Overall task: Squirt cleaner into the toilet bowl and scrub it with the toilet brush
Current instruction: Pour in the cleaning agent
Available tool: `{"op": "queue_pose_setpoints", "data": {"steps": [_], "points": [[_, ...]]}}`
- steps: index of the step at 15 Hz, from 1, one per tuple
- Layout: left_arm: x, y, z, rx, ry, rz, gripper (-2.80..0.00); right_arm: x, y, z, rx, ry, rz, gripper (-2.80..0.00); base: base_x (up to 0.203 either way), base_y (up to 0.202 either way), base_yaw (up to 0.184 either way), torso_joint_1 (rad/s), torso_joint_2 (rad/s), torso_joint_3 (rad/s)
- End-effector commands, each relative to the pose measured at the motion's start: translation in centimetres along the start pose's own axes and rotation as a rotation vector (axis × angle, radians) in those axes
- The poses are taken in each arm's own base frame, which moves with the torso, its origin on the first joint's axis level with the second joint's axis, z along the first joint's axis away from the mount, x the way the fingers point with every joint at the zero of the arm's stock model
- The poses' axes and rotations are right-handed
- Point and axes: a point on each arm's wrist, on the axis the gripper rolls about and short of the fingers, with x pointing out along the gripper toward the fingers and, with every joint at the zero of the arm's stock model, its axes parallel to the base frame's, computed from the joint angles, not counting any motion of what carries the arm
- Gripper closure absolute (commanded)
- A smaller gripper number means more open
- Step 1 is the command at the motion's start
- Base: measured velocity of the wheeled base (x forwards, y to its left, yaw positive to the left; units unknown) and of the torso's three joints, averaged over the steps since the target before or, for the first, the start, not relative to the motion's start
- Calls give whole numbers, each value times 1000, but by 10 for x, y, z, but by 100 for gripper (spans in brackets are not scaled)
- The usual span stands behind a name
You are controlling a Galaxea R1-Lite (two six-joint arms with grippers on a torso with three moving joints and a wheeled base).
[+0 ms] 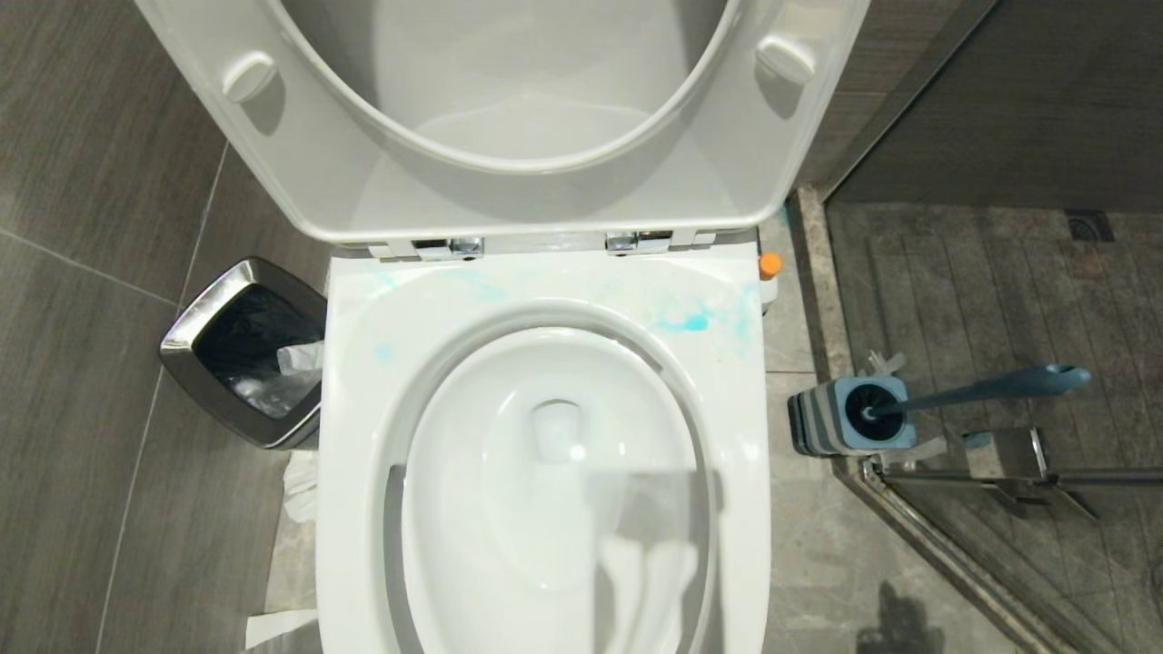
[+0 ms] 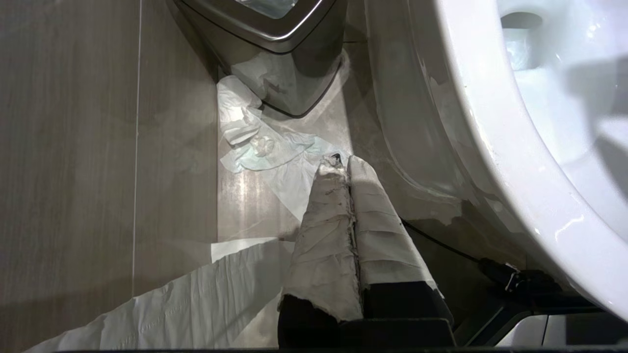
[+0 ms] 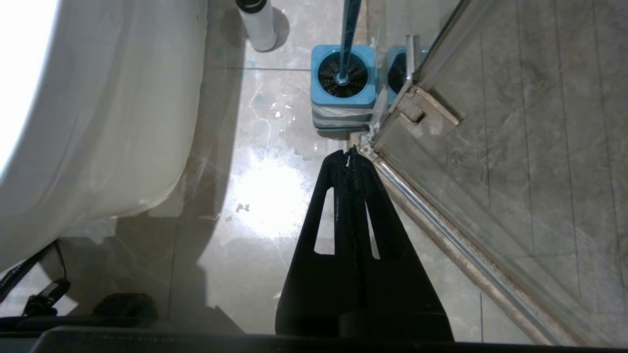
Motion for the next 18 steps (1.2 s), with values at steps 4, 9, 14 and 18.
{"op": "queue_pose_setpoints", "data": {"steps": [4,9,14,18], "points": [[0,0,-1,-1,4,1,0,1,0,-6,0,22,-2,0,0,0,0,1,2,-32],[0,0,-1,0,4,1,0,1,0,-6,0,22,-2,0,0,0,0,2,1,-67],[0,0,-1,-1,4,1,0,1,0,-6,1,22,-1,0,0,0,0,1,3,-50],[0,0,-1,-1,4,1,0,1,0,-6,1,22,-2,0,0,0,0,5,2,-144]]}}
